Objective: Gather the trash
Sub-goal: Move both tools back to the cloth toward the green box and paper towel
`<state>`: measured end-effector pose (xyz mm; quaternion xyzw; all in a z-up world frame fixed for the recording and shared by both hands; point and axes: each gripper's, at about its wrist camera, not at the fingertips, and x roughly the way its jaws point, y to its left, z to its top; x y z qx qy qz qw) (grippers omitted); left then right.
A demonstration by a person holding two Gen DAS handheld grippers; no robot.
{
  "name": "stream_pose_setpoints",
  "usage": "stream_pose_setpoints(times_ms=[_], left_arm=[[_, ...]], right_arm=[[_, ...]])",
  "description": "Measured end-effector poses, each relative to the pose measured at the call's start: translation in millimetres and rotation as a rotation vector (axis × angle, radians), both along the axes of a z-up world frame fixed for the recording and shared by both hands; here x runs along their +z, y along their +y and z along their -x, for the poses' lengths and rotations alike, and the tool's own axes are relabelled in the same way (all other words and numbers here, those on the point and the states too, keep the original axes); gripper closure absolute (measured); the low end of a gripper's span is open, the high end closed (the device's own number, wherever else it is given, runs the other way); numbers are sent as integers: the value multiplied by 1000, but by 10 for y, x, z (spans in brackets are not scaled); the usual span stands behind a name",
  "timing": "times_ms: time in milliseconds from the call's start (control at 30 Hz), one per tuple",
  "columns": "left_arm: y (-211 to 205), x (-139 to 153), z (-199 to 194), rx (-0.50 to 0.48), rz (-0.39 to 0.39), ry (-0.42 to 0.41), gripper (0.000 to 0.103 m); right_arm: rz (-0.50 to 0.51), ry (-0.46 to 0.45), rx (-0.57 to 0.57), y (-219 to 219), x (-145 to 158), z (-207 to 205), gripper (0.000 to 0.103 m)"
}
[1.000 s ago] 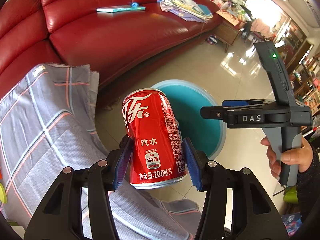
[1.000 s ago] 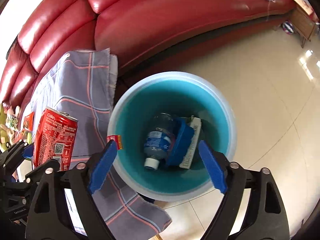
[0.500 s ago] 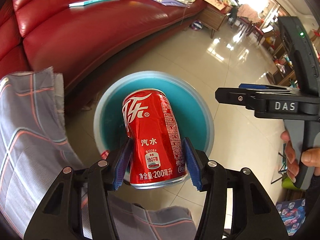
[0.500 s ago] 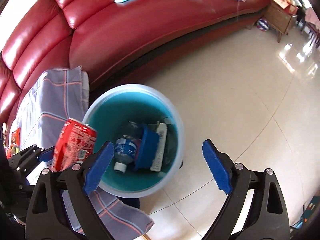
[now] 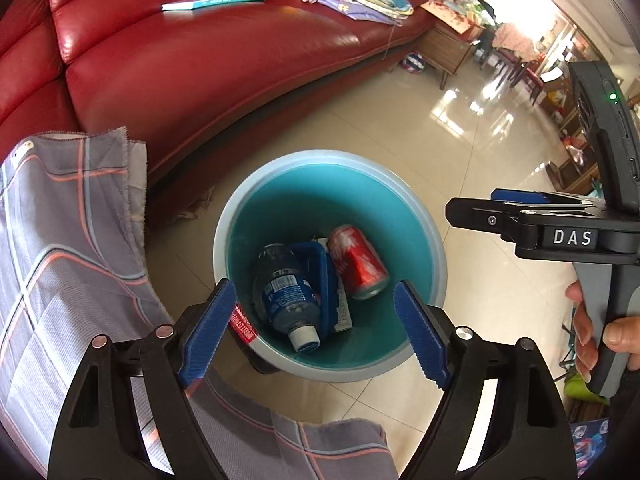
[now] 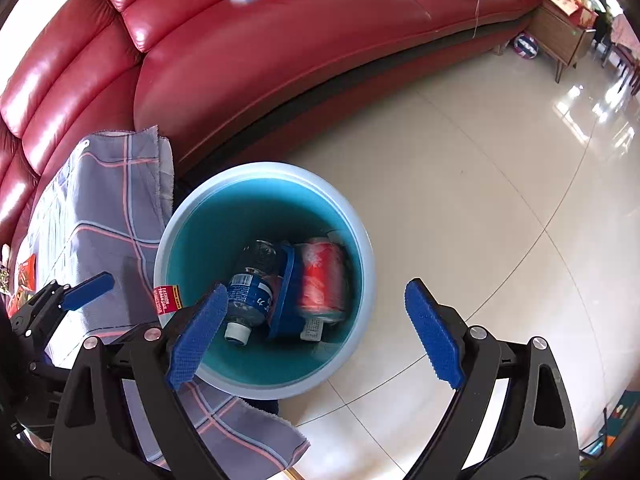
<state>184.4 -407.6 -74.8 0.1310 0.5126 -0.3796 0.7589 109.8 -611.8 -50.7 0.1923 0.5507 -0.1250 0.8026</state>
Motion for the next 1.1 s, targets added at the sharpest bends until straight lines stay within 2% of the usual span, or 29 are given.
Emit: stream_pose_setpoints(times_ms=[400,633,1100], left_arm=[[352,152,27,46,24,-21,14],[665,363,138,73,51,-53,10],[1796,758,325,214,103,-107,8]], right_arm=[[20,12,19,297,110,13,13],[37,-1,57,614,282,28,13],[70,-38,177,1615,605,4,13]])
